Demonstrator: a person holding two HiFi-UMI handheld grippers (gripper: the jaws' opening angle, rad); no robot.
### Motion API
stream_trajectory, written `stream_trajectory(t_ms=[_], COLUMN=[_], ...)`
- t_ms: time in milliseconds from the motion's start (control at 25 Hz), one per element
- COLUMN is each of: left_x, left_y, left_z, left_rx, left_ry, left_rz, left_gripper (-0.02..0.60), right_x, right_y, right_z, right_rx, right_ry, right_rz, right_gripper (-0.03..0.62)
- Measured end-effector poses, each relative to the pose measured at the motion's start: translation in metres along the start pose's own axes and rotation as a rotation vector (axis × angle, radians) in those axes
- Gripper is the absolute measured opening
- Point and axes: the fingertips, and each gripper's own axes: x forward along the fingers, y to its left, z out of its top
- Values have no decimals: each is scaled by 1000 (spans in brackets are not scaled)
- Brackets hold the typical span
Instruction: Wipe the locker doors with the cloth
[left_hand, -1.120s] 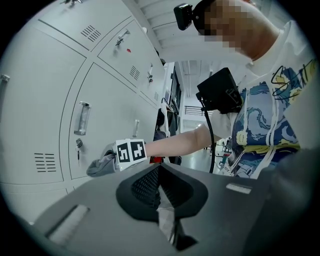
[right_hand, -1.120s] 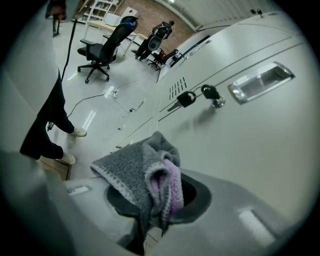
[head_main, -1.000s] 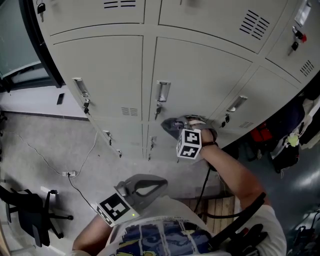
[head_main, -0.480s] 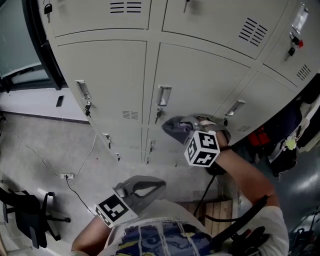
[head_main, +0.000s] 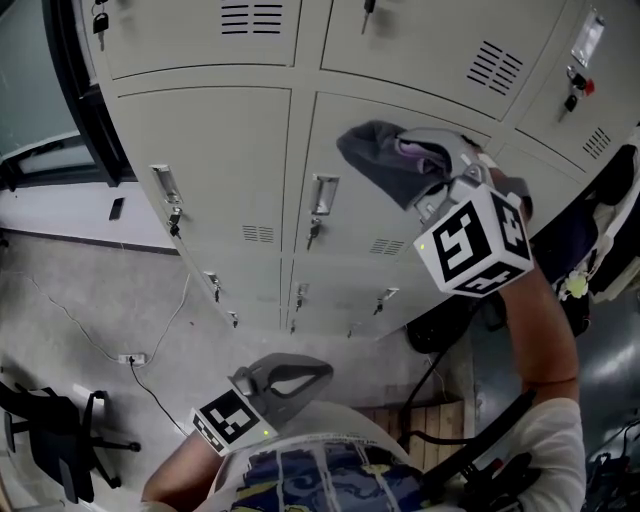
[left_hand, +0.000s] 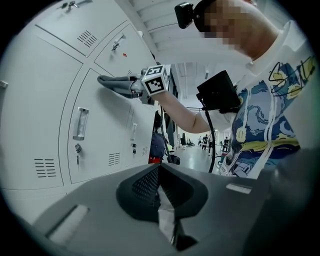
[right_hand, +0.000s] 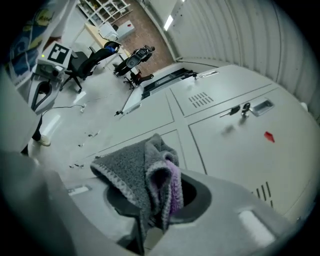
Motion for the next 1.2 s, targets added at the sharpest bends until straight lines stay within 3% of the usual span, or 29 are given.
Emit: stream_trajectory(t_ms=[200,400,960,1200], left_x=[-1,-4,-3,-4], left_y=[-1,0,4,6], left_z=[1,-1,-1,-6], left_rx=[8,-1,-1,-7], left_ry=[4,7,19,8], left_rz=[-2,10,3,14], left_gripper=[2,2,2,2], right_x=[9,31,71,81], right_y=[-29,-18,81,107], right_z=[15,9,-19,-26], right_rx=[-81,-101,-112,-128], right_ry=[8,30,110,125], right_rz=[-102,-99,80,111], right_gripper=[86,86,86,86])
